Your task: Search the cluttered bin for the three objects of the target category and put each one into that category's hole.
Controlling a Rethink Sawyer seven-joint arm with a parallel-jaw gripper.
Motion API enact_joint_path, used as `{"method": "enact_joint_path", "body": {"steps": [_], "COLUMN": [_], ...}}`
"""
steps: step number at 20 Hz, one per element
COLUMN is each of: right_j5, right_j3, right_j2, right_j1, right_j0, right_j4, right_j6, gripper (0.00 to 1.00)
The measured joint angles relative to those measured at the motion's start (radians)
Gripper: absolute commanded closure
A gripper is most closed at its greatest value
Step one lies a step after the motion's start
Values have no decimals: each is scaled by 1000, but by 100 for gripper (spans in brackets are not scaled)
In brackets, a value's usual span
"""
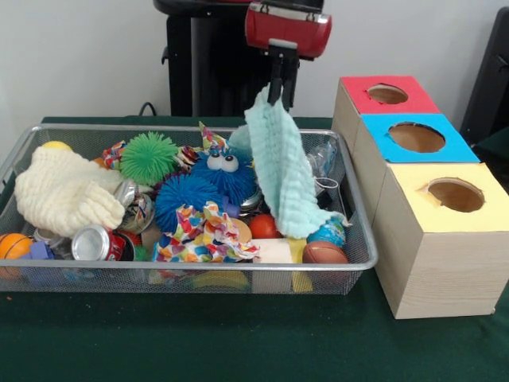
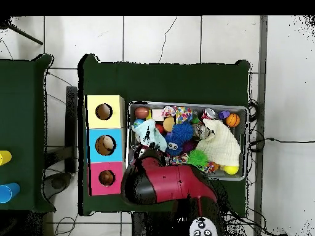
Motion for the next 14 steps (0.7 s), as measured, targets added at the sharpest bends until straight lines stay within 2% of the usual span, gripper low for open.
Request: {"method": "enact_joint_path", "body": {"steps": [6,14], "right_j5": [3,20], "right_j3": [-10,-43], "right_j2": [21,23], "right_j1": [-18,-22], "right_j0": [36,132], "right_j4": [64,147], "right_j6": [0,0], "gripper": [100,100]}}
